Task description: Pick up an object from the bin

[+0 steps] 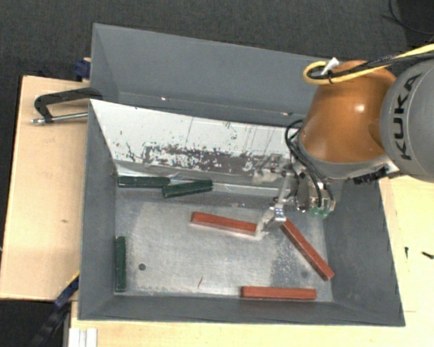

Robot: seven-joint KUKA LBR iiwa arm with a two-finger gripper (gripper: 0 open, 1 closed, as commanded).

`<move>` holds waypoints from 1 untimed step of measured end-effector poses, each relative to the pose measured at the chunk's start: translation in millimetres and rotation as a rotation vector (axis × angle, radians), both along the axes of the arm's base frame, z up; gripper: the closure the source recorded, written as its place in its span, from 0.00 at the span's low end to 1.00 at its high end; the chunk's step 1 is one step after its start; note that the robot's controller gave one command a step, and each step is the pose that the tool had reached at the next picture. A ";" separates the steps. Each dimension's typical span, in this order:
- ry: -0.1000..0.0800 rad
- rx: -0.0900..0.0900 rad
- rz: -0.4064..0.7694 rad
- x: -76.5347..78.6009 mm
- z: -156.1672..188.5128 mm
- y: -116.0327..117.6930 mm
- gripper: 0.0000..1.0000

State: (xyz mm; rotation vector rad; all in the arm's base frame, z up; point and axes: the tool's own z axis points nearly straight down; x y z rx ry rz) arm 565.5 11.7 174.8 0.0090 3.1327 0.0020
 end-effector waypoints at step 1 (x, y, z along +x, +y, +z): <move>0.011 0.002 -0.115 -20.4 -97.1 1.2 1.00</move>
Offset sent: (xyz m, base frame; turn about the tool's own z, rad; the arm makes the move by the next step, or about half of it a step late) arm 0.0000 0.0000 0.0000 0.0000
